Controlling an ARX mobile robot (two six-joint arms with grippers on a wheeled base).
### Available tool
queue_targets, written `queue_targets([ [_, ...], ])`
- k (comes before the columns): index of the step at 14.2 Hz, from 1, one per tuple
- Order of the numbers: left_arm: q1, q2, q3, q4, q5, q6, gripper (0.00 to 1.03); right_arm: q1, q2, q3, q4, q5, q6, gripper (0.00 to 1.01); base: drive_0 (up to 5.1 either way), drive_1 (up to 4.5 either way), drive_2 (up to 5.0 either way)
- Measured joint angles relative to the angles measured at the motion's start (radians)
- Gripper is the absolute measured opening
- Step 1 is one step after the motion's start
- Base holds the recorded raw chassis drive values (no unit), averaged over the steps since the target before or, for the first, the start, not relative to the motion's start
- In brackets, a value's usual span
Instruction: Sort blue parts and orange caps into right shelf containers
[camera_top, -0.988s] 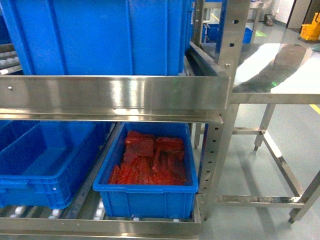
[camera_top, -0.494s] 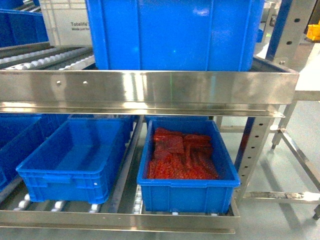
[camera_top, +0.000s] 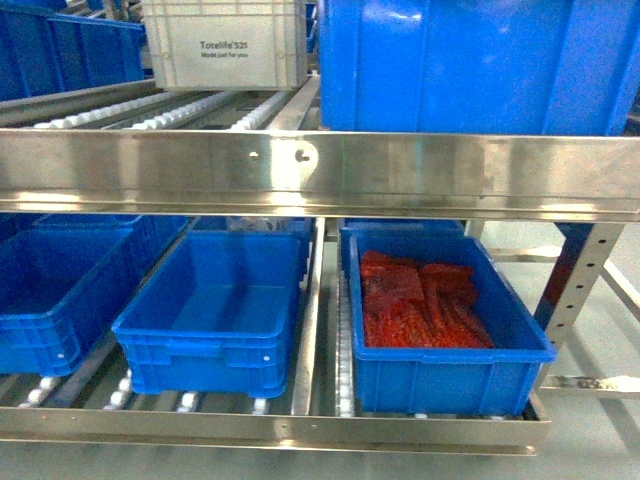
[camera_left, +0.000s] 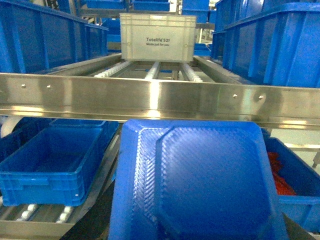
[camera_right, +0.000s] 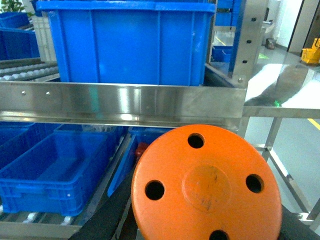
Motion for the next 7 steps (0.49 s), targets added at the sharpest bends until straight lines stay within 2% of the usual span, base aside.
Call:
queue_targets([
  [7,0.000,0.000,0.000,0.002,-0.001,0.000,0.41,0.000,0.000,0.000,-0.002,0.000,0.000,0.45,-5.0,2.46,2.5],
])
